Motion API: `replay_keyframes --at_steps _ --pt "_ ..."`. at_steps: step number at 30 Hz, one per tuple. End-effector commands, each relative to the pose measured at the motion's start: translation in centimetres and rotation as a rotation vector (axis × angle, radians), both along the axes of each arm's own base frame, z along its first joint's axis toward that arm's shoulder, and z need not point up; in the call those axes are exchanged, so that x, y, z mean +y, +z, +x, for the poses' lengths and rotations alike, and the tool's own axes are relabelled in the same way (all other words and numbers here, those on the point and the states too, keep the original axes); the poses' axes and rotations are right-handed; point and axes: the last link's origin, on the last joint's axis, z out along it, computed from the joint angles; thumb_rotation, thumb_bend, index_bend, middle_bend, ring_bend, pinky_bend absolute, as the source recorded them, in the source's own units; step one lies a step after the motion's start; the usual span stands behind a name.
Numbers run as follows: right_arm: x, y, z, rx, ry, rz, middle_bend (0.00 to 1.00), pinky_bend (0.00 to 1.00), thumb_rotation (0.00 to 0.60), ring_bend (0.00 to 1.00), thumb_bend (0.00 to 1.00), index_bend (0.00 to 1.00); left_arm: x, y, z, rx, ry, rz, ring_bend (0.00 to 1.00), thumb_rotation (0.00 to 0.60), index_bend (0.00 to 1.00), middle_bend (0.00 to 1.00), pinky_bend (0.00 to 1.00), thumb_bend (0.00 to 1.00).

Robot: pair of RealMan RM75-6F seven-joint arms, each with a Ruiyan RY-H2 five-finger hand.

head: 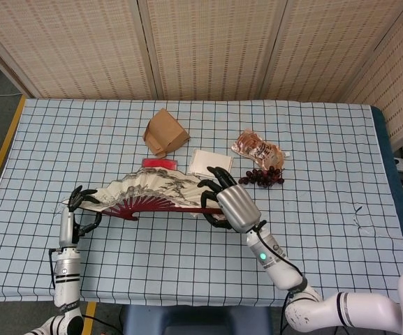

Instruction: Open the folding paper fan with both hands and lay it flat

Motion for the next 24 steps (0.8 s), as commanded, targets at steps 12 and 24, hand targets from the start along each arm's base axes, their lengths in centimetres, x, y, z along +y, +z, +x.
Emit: replay_keyframes --at_steps 12,24 --pt "4.6 0.2 -3.7 0.189 0.025 0.041 0.17 0.07 0.600 0.01 0.52 0.13 -2.9 -1.7 -1.2 0.148 -0.094 -0.095 0.00 0.600 0.00 0.00 0.05 0.52" --pt "7.3 -1.1 -6.7 0.391 0.061 0.040 0.02 0.02 0.600 0.00 0.27 0.00 -4.7 -1.6 -4.0 0.346 -0.127 -0.190 0.00 0.600 0.00 0.00 0.04 0.47"
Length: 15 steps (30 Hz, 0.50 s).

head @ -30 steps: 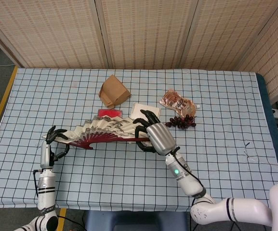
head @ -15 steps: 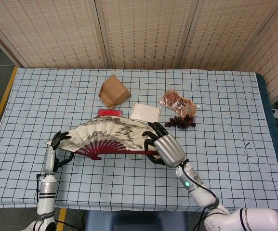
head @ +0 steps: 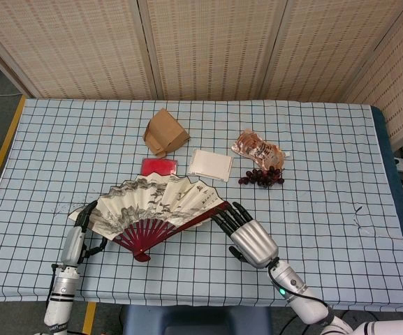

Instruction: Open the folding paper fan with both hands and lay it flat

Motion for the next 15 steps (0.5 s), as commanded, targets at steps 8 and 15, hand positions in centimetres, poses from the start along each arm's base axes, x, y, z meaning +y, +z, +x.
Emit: replay_keyframes --at_steps 8,15 --pt "0.9 0.1 -3.4 0.091 -0.074 0.036 0.02 0.02 0.600 0.00 0.27 0.00 -2.8 0.8 -2.0 0.435 -0.175 -0.003 0.00 0.600 0.00 0.00 0.03 0.46" --pt "0.9 0.1 -4.0 0.068 -0.087 0.039 0.02 0.02 0.600 0.00 0.27 0.00 -2.7 1.3 -0.6 0.466 -0.232 0.089 0.00 0.600 0.00 0.00 0.03 0.43"
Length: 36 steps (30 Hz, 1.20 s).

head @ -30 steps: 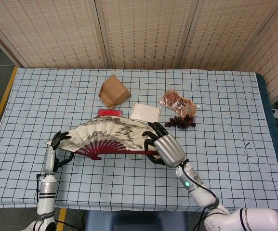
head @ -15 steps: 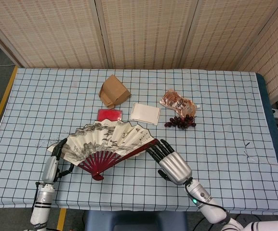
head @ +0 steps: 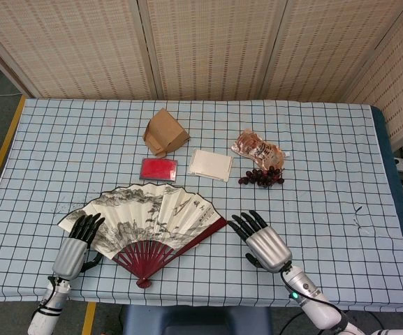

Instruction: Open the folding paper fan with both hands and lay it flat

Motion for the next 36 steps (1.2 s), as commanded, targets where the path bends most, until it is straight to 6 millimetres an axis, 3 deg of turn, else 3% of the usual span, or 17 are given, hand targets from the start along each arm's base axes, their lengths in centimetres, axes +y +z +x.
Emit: replay_keyframes --at_steps 1,5,9,14,16,19,23,26,31,36 --pt "0.0 0.3 -0.2 -0.013 0.000 -0.010 0.02 0.01 0.600 0.00 0.27 0.00 0.6 0.5 1.5 -0.074 -0.020 0.023 0.00 0.600 0.00 0.00 0.03 0.42" --pt "-0.1 1.0 -0.6 -0.036 -0.012 -0.027 0.02 0.01 0.600 0.00 0.27 0.00 1.5 0.9 4.3 -0.096 -0.075 -0.147 0.00 0.600 0.00 0.00 0.03 0.38" --pt "0.0 1.5 -1.3 -0.073 -0.049 -0.027 0.02 0.00 0.600 0.00 0.27 0.00 4.8 2.1 6.6 0.172 -0.104 -0.239 0.00 0.600 0.00 0.00 0.03 0.36" --pt "0.1 3.1 -1.9 -0.092 -0.062 -0.021 0.02 0.00 0.600 0.00 0.27 0.00 8.1 3.8 4.1 0.372 0.127 -0.351 0.00 0.600 0.00 0.00 0.03 0.36" --pt "0.0 4.0 -2.0 -0.096 -0.059 -0.035 0.02 0.00 0.600 0.00 0.27 0.00 8.8 5.7 3.0 0.480 0.159 -0.304 0.00 0.600 0.00 0.00 0.03 0.36" --pt "0.0 4.9 -2.4 -0.111 -0.070 -0.037 0.02 0.00 0.600 0.00 0.27 0.00 8.9 8.3 2.6 0.437 0.259 -0.223 0.00 0.600 0.00 0.00 0.03 0.36" --pt "0.4 5.6 -3.2 -0.124 -0.084 -0.040 0.02 0.00 0.600 0.00 0.27 0.00 7.4 10.5 2.9 0.412 0.284 -0.147 0.00 0.600 0.00 0.00 0.03 0.36" --pt "0.7 6.5 -3.7 -0.117 -0.088 -0.053 0.02 0.00 0.600 0.00 0.27 0.00 5.1 11.6 3.4 0.369 0.286 -0.115 0.00 0.600 0.00 0.00 0.04 0.36" --pt "1.9 9.3 -4.7 -0.097 -0.093 -0.172 0.02 0.00 0.600 0.00 0.27 0.00 0.5 13.8 4.6 0.120 0.227 0.047 0.00 0.600 0.00 0.00 0.04 0.38" --pt "5.3 12.5 -7.9 0.062 -0.161 -0.408 0.01 0.00 0.600 0.00 0.27 0.00 -2.8 13.6 2.5 -0.005 0.159 0.154 0.00 0.600 0.00 0.00 0.03 0.39"
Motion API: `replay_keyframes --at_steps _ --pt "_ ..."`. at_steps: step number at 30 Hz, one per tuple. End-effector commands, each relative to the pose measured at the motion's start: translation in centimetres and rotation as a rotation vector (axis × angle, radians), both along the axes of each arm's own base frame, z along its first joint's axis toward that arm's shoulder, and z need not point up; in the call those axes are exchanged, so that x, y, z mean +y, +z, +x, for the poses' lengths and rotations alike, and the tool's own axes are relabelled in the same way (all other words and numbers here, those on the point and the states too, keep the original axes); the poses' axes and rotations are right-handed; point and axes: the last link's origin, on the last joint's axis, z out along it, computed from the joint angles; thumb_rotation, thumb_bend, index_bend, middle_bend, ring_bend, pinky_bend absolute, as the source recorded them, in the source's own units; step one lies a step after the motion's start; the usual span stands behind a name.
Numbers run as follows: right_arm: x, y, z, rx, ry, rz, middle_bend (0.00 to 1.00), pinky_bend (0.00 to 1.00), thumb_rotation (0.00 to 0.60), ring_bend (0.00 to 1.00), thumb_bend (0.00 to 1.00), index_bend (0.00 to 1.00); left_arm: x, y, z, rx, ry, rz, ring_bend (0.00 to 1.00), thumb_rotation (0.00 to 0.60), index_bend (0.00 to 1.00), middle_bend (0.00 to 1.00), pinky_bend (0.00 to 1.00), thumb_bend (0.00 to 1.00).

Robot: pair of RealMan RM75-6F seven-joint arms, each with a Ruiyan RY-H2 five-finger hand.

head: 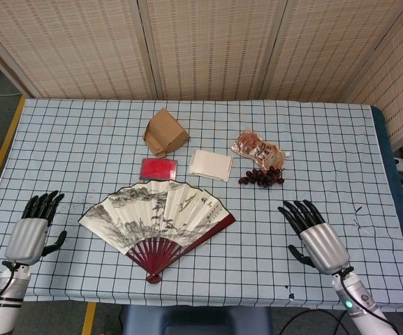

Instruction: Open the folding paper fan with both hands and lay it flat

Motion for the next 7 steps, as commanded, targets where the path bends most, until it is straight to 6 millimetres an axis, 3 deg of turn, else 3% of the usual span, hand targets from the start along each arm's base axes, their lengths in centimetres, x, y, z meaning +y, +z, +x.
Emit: replay_keyframes --at_steps 1,4,7 --pt "3.5 3.0 -2.9 0.149 -0.099 -0.198 0.00 0.00 0.600 0.00 0.27 0.00 -4.1 0.2 -2.3 -0.130 -0.046 0.088 0.00 0.600 0.00 0.00 0.03 0.39" --pt "4.6 3.9 -4.2 0.120 -0.174 -0.266 0.00 0.00 0.600 0.00 0.27 0.00 -4.2 0.8 -2.9 -0.140 -0.043 0.081 0.00 0.600 0.00 0.00 0.03 0.41" --pt "4.4 4.5 -4.8 0.069 -0.219 -0.253 0.00 0.00 0.600 0.00 0.27 0.00 -4.5 1.1 -2.6 -0.157 -0.056 0.062 0.00 0.600 0.00 0.00 0.03 0.41"
